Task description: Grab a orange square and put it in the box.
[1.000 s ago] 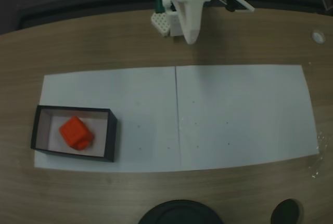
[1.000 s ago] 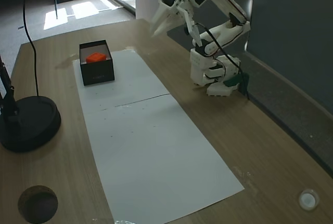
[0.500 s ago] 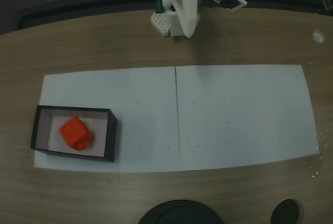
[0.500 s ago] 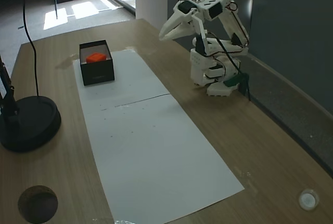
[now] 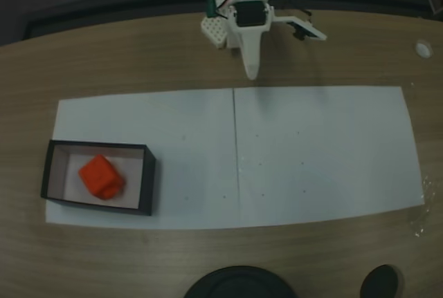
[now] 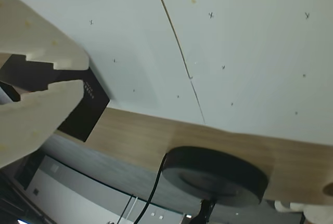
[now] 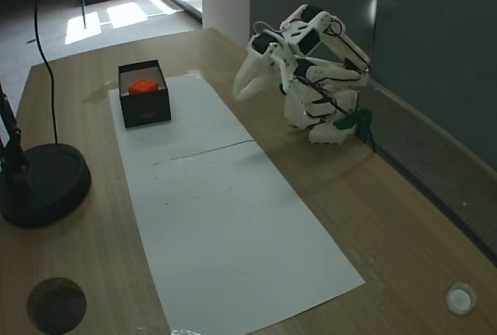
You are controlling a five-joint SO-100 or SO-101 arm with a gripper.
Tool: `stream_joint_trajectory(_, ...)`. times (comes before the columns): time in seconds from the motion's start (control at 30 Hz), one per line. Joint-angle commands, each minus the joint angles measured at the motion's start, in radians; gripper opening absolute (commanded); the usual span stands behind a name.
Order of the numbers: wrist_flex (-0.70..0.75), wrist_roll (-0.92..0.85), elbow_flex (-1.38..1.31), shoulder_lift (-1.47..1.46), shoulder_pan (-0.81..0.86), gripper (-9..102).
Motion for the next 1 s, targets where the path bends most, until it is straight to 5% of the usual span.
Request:
stream_joint_trajectory(0.0,-0.020,-0.051,0.064,0.025,0.000,0)
stream_joint_trajectory(0.97,-0.006,0.034,0.215,0.023,-0.023,0)
